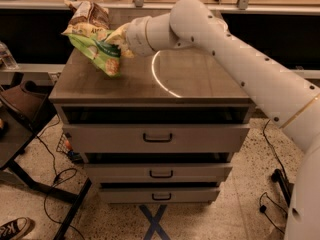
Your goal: Move green rice chip bag near brown chip bag
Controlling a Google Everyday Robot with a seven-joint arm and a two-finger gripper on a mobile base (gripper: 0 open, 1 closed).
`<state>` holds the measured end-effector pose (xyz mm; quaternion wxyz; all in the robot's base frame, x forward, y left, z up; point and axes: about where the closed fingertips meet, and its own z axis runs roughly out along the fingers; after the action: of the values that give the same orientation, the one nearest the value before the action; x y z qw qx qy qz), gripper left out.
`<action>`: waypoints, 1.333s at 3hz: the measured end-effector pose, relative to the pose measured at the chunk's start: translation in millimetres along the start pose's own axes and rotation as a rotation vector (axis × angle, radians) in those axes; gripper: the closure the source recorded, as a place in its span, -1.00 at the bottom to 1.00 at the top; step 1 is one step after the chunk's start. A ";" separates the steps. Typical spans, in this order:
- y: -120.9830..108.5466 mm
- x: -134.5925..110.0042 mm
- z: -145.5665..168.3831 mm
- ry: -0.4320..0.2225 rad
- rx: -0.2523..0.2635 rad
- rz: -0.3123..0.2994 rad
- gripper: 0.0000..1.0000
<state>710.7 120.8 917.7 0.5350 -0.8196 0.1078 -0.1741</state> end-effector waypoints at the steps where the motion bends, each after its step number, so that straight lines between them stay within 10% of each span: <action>1: 0.9 -0.3 0.2 0.002 -0.003 0.001 0.51; 4: 0.7 -5.0 6.5 -0.011 -0.002 0.000 -0.89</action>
Offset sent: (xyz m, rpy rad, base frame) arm -0.0002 0.0003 -0.0008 -0.0018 0.0002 -0.0004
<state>708.7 127.8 913.8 0.5346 -0.8213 0.1050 -0.1696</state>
